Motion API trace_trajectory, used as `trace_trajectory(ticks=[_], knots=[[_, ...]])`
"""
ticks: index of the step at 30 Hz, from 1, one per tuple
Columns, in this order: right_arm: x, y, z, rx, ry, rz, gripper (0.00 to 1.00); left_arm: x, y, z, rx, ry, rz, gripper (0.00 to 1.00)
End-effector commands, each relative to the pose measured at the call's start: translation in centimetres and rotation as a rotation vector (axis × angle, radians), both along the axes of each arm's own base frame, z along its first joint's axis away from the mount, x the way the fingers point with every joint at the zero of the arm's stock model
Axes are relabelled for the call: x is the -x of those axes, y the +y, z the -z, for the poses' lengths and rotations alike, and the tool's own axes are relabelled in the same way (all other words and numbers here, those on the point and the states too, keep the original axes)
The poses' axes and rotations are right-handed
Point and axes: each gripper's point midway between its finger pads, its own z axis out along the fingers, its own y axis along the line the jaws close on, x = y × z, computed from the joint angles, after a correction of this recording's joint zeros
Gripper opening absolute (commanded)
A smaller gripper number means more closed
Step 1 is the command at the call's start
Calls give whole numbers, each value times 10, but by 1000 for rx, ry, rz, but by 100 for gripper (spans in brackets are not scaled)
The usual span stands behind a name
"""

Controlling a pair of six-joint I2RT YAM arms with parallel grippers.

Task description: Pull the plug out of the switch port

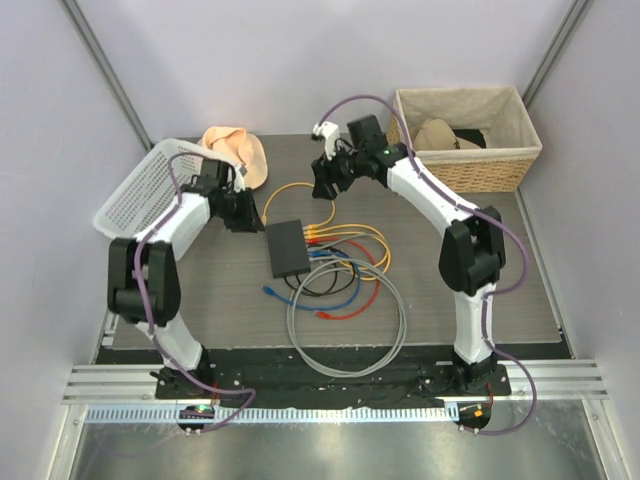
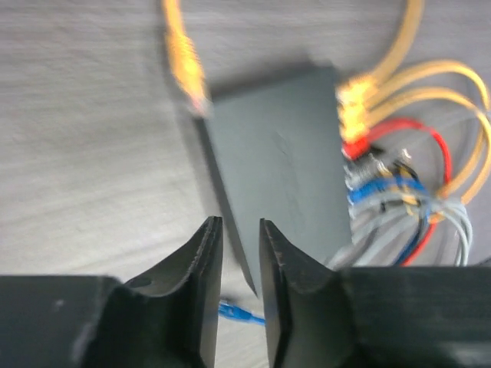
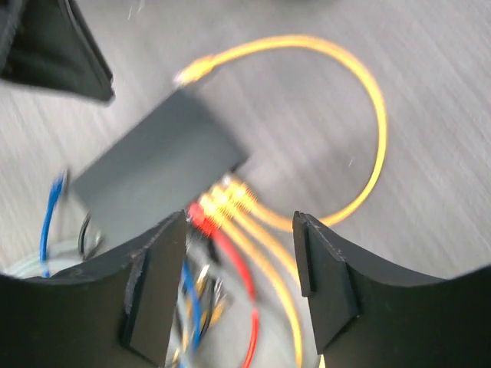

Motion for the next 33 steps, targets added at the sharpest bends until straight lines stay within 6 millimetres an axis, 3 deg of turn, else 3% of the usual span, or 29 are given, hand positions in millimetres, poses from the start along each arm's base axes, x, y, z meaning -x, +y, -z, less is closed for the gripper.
trace_trajectory(ticks=[1,2,5,6,8,11,17,18,20,21,22,25,26,28,30,33], knots=[[-20,27,21,-119,149,-29,65,3,18,21,-70,176,-33,32],[-28,30,37,-114,169,-20,65,-1,19,23,-80,174,-25,31],[-52,37,33,-129,124,20,59,-2,23,40,-121,204,-2,19],[-57,40,41,-131,128,25,57,-2,22,43,-127,210,13,14],[-66,41,41,-136,112,44,54,-5,17,55,-134,228,59,11],[-73,37,62,-124,132,66,54,-10,7,68,-112,255,85,10],[-65,25,125,-19,184,21,50,-28,-11,79,-65,261,118,9],[-56,20,138,12,213,17,50,-30,-14,86,-61,278,119,9],[-50,12,145,53,207,14,49,-42,-27,78,-43,245,139,9],[-37,7,157,80,236,5,49,-45,-34,78,-32,241,144,9],[-34,4,146,85,215,-1,48,-49,-44,74,-26,218,163,9],[-23,-16,151,139,221,19,48,-54,-71,73,-21,184,212,9],[-26,-21,139,139,197,30,49,-54,-78,73,-21,185,222,9],[-36,-42,138,153,196,93,48,-57,-90,72,-19,192,230,10],[-50,-60,131,141,203,167,48,-58,-88,69,-40,187,229,10],[-66,-71,121,124,175,203,50,-53,-68,66,-134,168,259,11]])
